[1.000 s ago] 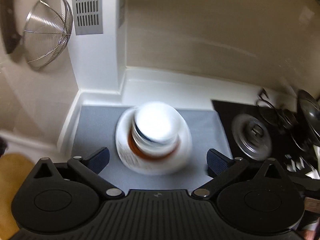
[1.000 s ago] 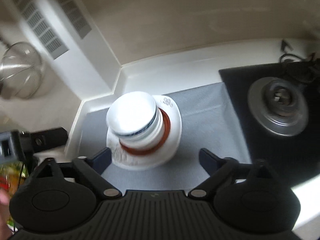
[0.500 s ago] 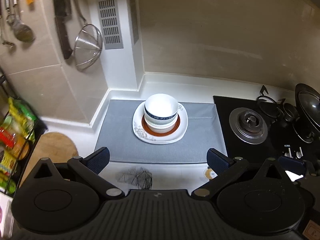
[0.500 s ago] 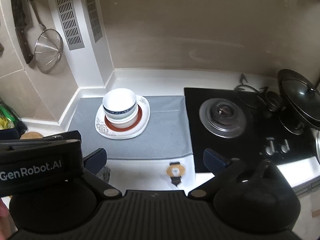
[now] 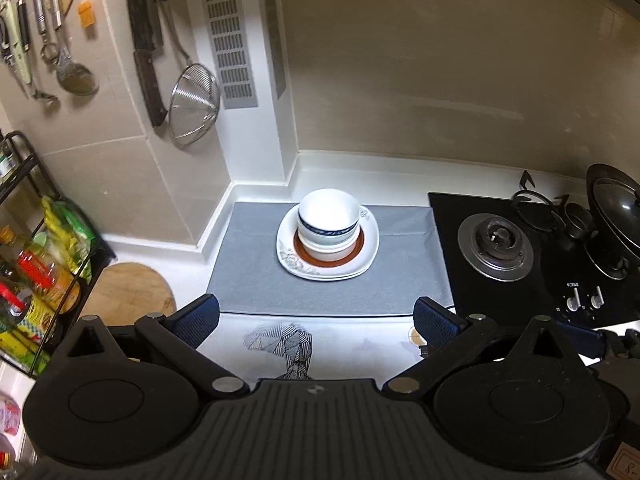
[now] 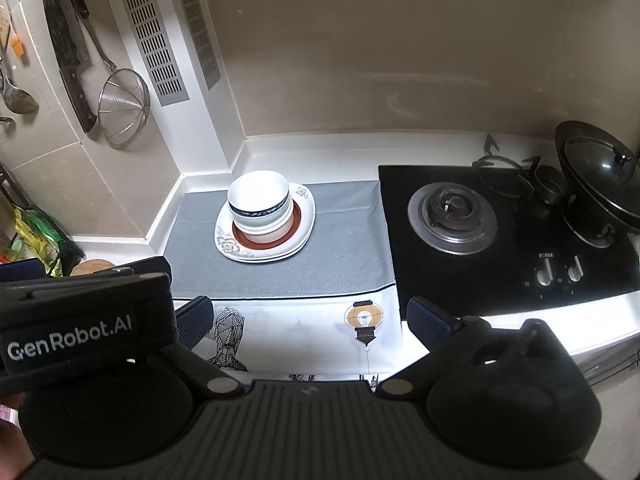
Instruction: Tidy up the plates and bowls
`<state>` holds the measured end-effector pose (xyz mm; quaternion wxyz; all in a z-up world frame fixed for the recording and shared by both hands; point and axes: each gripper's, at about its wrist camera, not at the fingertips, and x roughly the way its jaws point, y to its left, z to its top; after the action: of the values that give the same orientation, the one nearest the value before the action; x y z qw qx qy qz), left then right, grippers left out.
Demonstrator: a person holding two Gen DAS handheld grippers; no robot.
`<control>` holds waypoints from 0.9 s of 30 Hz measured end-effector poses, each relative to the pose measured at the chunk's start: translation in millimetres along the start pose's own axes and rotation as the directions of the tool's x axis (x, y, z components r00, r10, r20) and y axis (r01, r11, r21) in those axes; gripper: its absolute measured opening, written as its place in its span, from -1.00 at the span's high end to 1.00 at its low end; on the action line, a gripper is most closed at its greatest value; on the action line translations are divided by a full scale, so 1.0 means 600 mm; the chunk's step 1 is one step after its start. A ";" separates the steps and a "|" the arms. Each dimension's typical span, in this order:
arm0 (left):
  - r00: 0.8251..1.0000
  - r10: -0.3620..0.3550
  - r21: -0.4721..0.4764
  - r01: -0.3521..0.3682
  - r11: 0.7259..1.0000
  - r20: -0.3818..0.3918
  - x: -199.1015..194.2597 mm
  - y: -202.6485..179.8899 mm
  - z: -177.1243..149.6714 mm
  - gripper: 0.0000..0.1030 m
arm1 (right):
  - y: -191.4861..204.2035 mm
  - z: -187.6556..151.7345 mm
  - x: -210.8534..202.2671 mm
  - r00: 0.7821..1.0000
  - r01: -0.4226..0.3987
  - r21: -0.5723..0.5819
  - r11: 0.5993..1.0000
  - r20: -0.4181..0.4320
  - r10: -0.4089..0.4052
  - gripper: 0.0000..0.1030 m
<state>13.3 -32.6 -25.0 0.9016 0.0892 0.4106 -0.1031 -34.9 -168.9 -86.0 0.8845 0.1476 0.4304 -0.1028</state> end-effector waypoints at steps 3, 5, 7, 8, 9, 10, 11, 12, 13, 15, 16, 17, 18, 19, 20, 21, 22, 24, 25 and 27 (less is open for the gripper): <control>1.000 0.014 -0.007 -0.014 1.000 -0.006 -0.003 0.002 -0.004 -0.99 | 0.001 -0.006 0.001 1.000 -0.013 0.016 1.000 -0.018 0.013 -0.99; 1.000 0.014 0.001 -0.014 1.000 -0.010 -0.005 0.003 -0.005 -0.99 | 0.004 -0.009 -0.001 1.000 -0.008 0.016 1.000 -0.019 0.008 -0.99; 1.000 0.013 0.016 -0.013 1.000 -0.023 -0.005 0.003 -0.004 -0.99 | 0.007 -0.012 -0.004 1.000 0.006 0.007 1.000 -0.015 -0.005 -0.99; 1.000 0.011 0.023 -0.010 1.000 -0.026 -0.006 0.003 -0.005 -0.99 | 0.008 -0.013 -0.006 1.000 0.010 0.003 1.000 -0.012 -0.010 -0.99; 1.000 0.008 0.026 -0.007 1.000 -0.026 -0.007 0.003 -0.006 -0.99 | 0.008 -0.014 -0.008 1.000 0.013 0.003 1.000 -0.011 -0.013 -0.99; 1.000 0.005 0.028 -0.005 1.000 -0.027 -0.007 0.004 -0.006 -0.99 | 0.009 -0.016 -0.010 1.000 0.015 0.004 1.000 -0.010 -0.015 -0.99; 1.000 0.006 0.031 -0.005 1.000 -0.029 -0.009 0.004 -0.006 -0.99 | 0.009 -0.017 -0.012 1.000 0.015 0.004 1.000 -0.009 -0.015 -0.99; 1.000 0.006 0.033 -0.005 0.999 -0.028 -0.010 0.003 -0.007 -0.99 | 0.009 -0.018 -0.013 1.000 0.014 0.007 1.000 -0.008 -0.014 -0.99; 1.000 0.005 0.034 -0.004 0.999 -0.027 -0.011 0.004 -0.008 -0.99 | 0.008 -0.020 -0.015 1.000 0.015 0.009 1.000 -0.008 -0.015 -0.99; 1.000 0.000 0.036 0.000 0.999 -0.025 -0.015 0.004 -0.010 -0.99 | 0.006 -0.021 -0.018 1.000 0.019 0.008 1.000 -0.005 -0.019 -0.99; 1.000 -0.002 0.038 0.002 0.999 -0.023 -0.017 0.005 -0.011 -0.99 | 0.007 -0.023 -0.021 1.000 0.021 0.006 1.000 0.000 -0.021 -0.99; 1.000 -0.004 0.042 0.005 0.999 -0.023 -0.018 0.005 -0.011 -0.99 | 0.007 -0.023 -0.023 1.000 0.023 0.002 1.000 0.003 -0.023 -0.99; 1.000 -0.008 0.045 0.009 0.999 -0.024 -0.020 0.005 -0.012 -0.99 | 0.007 -0.024 -0.025 1.000 0.023 0.003 1.000 0.004 -0.023 -0.99; 1.000 -0.013 0.047 0.015 0.999 -0.024 -0.021 0.005 -0.012 -0.99 | 0.007 -0.025 -0.027 1.000 0.021 0.006 1.000 0.004 -0.021 -0.99; 1.000 -0.015 0.049 0.016 0.999 -0.025 -0.021 0.006 -0.013 -0.99 | 0.006 -0.025 -0.027 1.000 0.020 0.007 1.000 0.003 -0.020 -0.99; 1.000 -0.015 0.050 0.016 0.999 -0.026 -0.022 0.006 -0.013 -0.99 | 0.006 -0.026 -0.028 1.000 0.020 0.008 1.000 0.001 -0.020 -0.99; 1.000 -0.016 0.050 0.018 0.999 -0.027 -0.022 0.006 -0.014 -0.99 | 0.007 -0.027 -0.028 1.000 0.021 0.010 1.000 0.001 -0.021 -0.99; 0.999 -0.018 0.052 0.020 0.998 -0.028 -0.023 0.006 -0.016 -0.99 | 0.006 -0.030 -0.030 1.000 0.024 0.012 1.000 0.001 -0.024 -0.99; 0.999 -0.019 0.054 0.020 0.998 -0.028 -0.023 0.006 -0.017 -0.99 | 0.006 -0.031 -0.030 1.000 0.024 0.013 1.000 0.001 -0.024 -0.99; 0.999 -0.020 0.054 0.022 0.998 -0.028 -0.024 0.006 -0.019 -0.99 | 0.006 -0.032 -0.030 1.000 0.025 0.012 1.000 0.000 -0.025 -0.99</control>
<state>-3.0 -24.6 -21.0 0.8920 0.1109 0.4208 -0.1226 -58.6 -158.1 -82.2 0.8824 0.1477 0.4313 -0.1163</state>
